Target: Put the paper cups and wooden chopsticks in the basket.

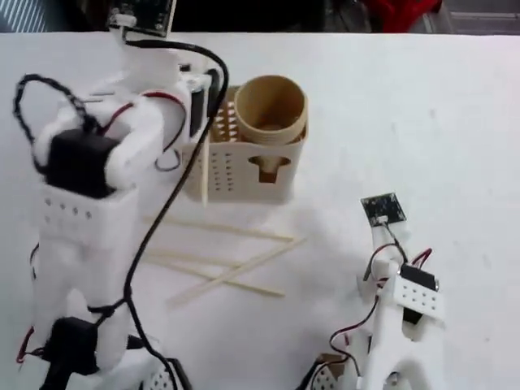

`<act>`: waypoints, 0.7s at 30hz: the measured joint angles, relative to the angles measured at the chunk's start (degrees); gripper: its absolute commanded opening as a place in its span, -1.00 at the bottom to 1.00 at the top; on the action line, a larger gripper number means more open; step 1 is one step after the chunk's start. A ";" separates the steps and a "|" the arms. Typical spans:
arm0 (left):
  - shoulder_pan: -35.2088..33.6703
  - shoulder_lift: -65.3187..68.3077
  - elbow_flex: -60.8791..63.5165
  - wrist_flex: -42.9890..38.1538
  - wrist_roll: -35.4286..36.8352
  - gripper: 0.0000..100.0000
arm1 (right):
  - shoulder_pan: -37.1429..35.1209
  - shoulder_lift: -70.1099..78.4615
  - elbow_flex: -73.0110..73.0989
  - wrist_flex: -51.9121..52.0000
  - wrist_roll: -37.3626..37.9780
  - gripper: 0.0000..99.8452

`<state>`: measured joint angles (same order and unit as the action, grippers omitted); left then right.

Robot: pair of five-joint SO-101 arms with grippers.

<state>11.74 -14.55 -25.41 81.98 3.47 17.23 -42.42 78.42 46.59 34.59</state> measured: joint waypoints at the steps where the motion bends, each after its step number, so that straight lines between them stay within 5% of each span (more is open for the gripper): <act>1: 0.00 0.00 -2.29 1.58 -0.62 -0.75 | 0.00 0.00 0.00 0.00 0.00 -0.69; 8: -1.32 0.53 -5.71 4.84 -4.13 -0.75 | 0.00 0.00 0.00 0.00 0.00 -0.69; 21: -1.58 13.19 6.15 -5.27 -5.63 -0.75 | 0.00 0.00 0.00 0.00 0.00 -0.69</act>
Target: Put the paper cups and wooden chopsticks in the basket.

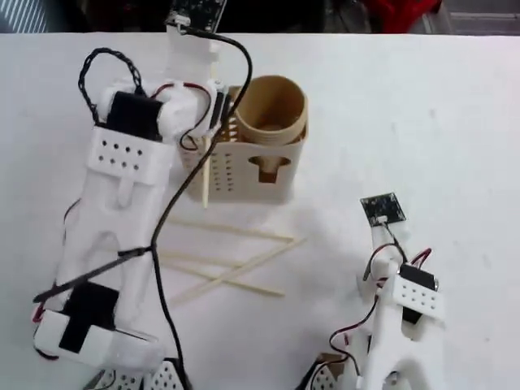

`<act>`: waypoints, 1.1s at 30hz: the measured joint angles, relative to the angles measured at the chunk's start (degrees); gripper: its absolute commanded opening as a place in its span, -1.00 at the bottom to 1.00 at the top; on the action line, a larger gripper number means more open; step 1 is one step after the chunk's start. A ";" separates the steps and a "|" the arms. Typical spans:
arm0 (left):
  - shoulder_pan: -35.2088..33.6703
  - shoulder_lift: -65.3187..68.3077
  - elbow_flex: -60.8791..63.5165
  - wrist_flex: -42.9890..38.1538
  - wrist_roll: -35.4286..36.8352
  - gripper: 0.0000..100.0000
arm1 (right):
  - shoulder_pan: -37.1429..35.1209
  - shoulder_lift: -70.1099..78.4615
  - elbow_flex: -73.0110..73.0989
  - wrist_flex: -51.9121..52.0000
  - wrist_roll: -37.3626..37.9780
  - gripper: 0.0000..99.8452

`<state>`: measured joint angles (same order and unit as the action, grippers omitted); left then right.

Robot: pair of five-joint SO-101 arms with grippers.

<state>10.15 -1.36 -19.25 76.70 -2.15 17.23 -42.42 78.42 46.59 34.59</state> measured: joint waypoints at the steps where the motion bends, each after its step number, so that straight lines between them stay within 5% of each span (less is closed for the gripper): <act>1: 0.00 0.09 0.18 -0.09 0.00 -0.77 | 0.00 0.00 0.00 0.00 0.00 -0.69; 33: -0.18 7.82 -5.45 1.32 0.09 -0.96 | 0.00 0.00 0.00 0.00 0.00 -0.69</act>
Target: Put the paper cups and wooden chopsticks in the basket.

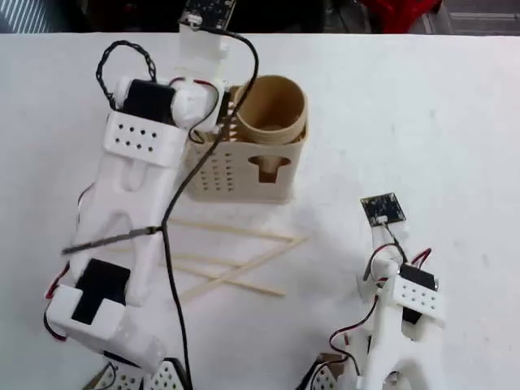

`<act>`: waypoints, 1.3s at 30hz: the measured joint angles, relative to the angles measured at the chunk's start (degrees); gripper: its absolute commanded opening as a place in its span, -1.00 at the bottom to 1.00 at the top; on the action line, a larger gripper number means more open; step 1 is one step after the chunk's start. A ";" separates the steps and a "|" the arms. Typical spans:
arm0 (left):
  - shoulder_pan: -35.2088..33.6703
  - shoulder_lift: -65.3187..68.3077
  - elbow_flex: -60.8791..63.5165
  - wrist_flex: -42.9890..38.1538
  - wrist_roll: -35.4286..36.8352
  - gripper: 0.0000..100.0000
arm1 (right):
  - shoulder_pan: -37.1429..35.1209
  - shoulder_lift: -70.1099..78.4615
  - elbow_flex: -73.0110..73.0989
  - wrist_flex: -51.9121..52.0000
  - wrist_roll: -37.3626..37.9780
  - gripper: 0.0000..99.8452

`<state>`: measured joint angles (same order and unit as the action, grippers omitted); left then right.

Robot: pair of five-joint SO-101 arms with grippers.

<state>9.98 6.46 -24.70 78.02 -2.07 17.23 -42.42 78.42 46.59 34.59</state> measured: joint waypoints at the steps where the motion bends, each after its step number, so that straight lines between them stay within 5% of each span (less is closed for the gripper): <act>1: 0.09 0.00 -2.02 0.70 0.00 -0.96 | 0.00 0.00 0.00 0.00 0.00 -0.69; 12: 0.09 0.53 -25.14 1.58 0.00 -0.96 | 0.00 0.00 0.00 0.00 0.00 -0.69; 24: 0.09 0.26 -25.93 -12.04 8.88 -0.96 | 0.00 0.00 0.00 0.00 0.00 -0.69; 39: -2.46 -5.89 -16.00 -26.55 8.00 -0.96 | 0.00 -0.09 0.00 0.00 0.09 -0.69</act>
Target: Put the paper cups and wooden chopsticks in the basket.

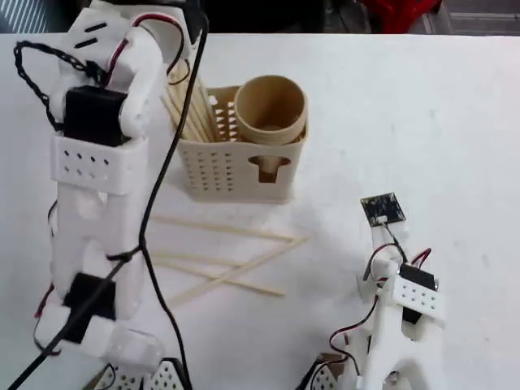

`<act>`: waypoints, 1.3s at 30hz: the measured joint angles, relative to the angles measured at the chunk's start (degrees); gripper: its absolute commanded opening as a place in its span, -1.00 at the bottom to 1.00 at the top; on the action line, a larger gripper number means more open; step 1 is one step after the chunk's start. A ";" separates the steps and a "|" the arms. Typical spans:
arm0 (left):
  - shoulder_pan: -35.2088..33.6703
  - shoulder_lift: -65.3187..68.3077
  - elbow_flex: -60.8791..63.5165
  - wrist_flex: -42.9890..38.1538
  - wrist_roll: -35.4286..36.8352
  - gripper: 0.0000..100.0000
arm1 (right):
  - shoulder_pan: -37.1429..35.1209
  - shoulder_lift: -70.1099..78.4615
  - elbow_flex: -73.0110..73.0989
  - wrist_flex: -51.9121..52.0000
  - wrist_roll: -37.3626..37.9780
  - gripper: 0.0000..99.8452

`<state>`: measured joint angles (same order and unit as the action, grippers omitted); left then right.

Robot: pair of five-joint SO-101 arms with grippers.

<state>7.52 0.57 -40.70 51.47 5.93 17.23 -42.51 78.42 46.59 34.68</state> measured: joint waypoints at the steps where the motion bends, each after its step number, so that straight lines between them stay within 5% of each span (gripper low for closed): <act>1: 0.09 -2.11 2.73 -1.14 -0.44 -0.96 | 0.00 0.00 0.00 0.00 0.00 -0.69; 8: 0.09 -25.14 29.01 -8.79 -4.04 -0.96 | 0.00 0.00 0.00 0.00 0.00 -0.69; 12: 0.18 -37.45 47.21 -21.01 -5.98 -0.96 | 0.00 0.00 0.00 0.00 0.00 -0.69; 17: 1.49 -37.71 63.82 -40.97 -6.15 -0.96 | 0.00 0.00 0.00 0.00 0.00 -0.69; 21: 1.67 -32.00 64.97 -50.81 -6.15 -0.96 | 0.00 0.00 0.00 0.00 0.00 -0.69; 39: 1.58 -7.21 64.53 -68.57 -10.29 -0.96 | 0.00 0.00 0.00 0.00 0.00 -0.69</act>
<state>9.10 -6.64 23.82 -17.10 -4.35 17.23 -42.51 78.42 46.59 34.68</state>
